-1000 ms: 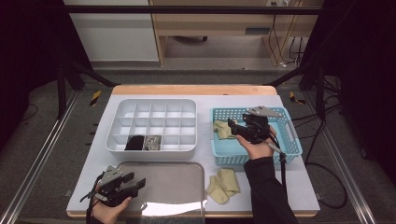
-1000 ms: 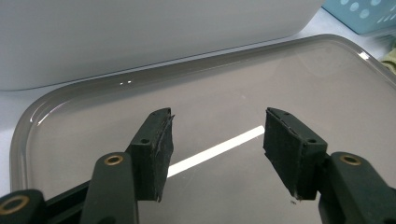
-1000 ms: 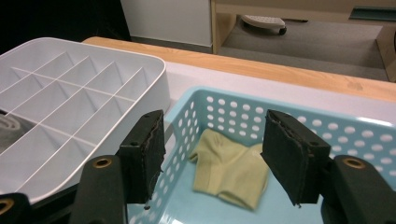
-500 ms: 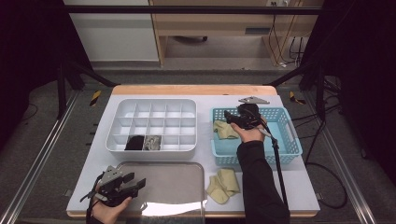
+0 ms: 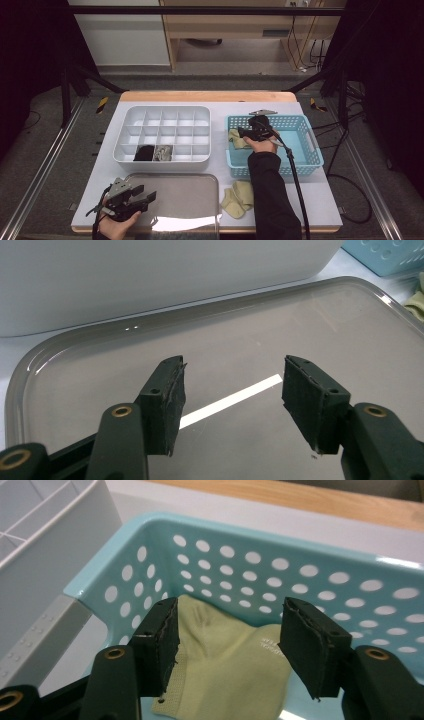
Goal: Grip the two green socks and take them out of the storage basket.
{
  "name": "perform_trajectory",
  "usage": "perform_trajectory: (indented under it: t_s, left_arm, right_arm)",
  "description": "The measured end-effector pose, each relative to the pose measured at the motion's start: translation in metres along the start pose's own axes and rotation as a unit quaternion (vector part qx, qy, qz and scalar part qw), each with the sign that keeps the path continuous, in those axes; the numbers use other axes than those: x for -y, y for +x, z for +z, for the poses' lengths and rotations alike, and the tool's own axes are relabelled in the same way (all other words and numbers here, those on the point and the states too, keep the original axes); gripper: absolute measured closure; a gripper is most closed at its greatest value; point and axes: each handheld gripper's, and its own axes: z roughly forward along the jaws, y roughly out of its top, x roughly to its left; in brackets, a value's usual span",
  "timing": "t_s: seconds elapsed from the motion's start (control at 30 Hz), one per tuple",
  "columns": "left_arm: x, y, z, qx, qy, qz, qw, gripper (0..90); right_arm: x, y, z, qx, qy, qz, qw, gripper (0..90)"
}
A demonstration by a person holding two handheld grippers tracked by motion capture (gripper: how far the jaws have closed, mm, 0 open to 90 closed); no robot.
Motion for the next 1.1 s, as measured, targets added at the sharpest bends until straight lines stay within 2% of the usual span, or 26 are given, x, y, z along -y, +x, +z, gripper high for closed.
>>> perform_trajectory:
  t_s: [0.23, 0.57, 0.67, 0.83, 0.93, 1.1]
  left_arm:
    - [0.000, 0.000, 0.000, 0.000, 0.001, -0.001, 1.0000, 41.5]
    - [0.000, 0.000, 0.001, 0.000, 0.003, 0.000, 1.0000, 41.5]
    - [0.000, 0.000, 0.001, 0.001, 0.002, 0.000, 1.0000, 41.5]
    - [0.000, 0.000, 0.001, 0.001, 0.004, 0.000, 1.0000, 41.5]
    - [0.000, 0.000, 0.002, 0.000, 0.004, 0.000, 1.0000, 41.5]
    - [0.001, 0.000, 0.002, 0.001, 0.003, 0.000, 1.0000, 41.6]
  right_arm:
    - [0.007, 0.001, 0.013, 0.000, 0.034, -0.002, 0.9994, 38.8]
    - [0.011, -0.002, 0.019, 0.010, 0.069, 0.011, 0.9975, 40.1]
    - [0.013, -0.003, 0.019, 0.011, 0.076, 0.012, 0.9970, 43.0]
    - [0.016, -0.007, 0.018, 0.009, 0.087, 0.037, 0.9955, 51.4]
    - [0.017, -0.007, 0.020, 0.016, 0.099, 0.029, 0.9946, 55.5]
    - [0.017, -0.007, 0.021, 0.022, 0.111, 0.031, 0.9931, 63.1]
